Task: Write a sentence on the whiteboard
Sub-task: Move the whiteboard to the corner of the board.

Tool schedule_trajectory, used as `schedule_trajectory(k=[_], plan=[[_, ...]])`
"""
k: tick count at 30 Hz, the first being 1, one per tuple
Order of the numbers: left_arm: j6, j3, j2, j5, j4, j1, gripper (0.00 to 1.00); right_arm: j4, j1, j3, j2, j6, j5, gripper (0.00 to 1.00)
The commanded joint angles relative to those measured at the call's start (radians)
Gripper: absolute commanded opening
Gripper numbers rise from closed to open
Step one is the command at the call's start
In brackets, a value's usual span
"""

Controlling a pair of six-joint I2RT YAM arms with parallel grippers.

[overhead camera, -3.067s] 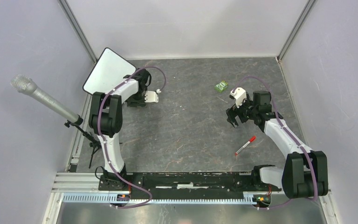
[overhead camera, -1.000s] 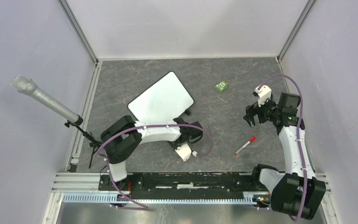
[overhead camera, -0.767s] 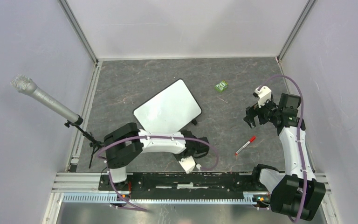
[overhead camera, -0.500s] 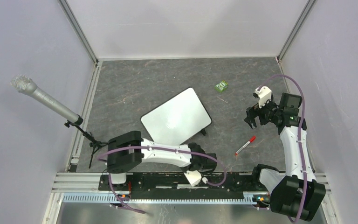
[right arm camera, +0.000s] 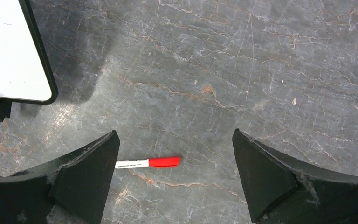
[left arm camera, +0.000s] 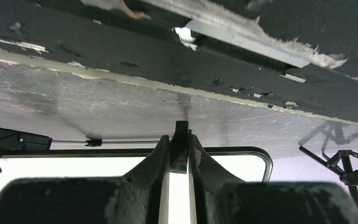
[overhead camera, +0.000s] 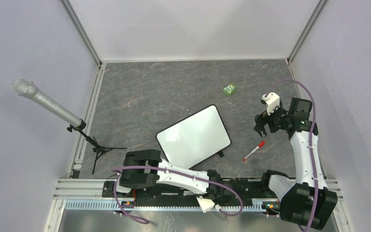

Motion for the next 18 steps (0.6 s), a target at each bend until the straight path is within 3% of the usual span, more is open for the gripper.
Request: schedule_trajectory(k=[1,4,8,9,18], plan=[[-0.073,0.062,0.017,0.006,-0.017,-0.025,0.13,-0.025,-0.005,0.035,-0.022,-0.037,0.02,0.98],[-0.089,0.075,0.015,0.001,-0.027,-0.025,0.39,-0.049,-0.005,0.046,-0.016,-0.057,0.03,0.98],[-0.107,0.093,-0.021,0.046,-0.045,-0.026,0.57,-0.077,-0.005,0.06,-0.005,-0.067,0.05,0.98],[-0.113,0.102,-0.031,0.059,-0.051,-0.025,0.66,-0.084,-0.005,0.063,-0.001,-0.067,0.053,0.98],[-0.215,0.28,-0.141,0.297,-0.133,0.054,0.77,-0.152,-0.006,0.065,0.044,-0.163,0.09,0.97]])
